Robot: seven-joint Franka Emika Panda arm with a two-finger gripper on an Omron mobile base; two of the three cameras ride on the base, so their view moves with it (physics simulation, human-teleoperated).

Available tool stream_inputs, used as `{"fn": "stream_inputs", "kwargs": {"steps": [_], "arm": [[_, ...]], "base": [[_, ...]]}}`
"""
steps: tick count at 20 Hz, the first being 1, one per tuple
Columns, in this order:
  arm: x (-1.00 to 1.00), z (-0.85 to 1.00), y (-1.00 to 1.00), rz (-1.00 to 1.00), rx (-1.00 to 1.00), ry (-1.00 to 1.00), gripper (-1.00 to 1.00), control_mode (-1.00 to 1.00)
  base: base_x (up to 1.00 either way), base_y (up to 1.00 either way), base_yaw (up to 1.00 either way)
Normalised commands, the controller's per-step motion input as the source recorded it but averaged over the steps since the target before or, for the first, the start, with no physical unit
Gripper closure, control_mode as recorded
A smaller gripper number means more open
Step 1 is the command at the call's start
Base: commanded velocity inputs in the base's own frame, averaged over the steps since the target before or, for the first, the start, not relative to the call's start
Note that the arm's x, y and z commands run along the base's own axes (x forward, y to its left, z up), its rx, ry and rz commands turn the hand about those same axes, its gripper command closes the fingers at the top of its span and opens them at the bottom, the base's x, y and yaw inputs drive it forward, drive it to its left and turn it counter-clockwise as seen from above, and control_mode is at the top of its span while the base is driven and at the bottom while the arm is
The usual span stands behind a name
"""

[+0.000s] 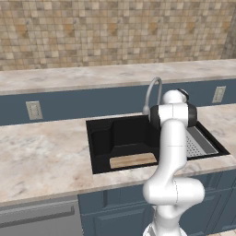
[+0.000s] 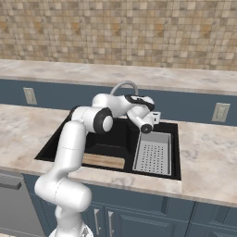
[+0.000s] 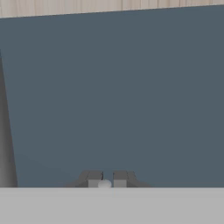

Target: Turn on the sink faucet with hot water and rinse the cutting board for ten seconds, then turn off the faucet. Push the cutting board to reach the water if necessary.

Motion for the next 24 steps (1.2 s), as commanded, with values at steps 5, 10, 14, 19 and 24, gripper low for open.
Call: {"fn": "stream_inputs", "kwargs": {"steps": [5,10,14,19,24], "arm": [[0.0,0.0,0.0,0.0,0.0,0.0,1.0,-1.0],[0.0,0.0,0.0,0.0,0.0,0.0,1.0,-1.0],[0.0,0.0,0.0,0.0,0.0,0.0,1.0,-1.0],[0.0,0.0,0.0,0.0,0.0,0.0,1.0,-1.0],[0.0,0.0,0.0,0.0,0.0,0.0,1.0,-1.0]], "base": [[0.0,0.0,0.0],[0.0,0.0,0.0],[0.0,0.0,0.0],[0.0,0.0,0.0],[0.0,0.0,0.0]]}}
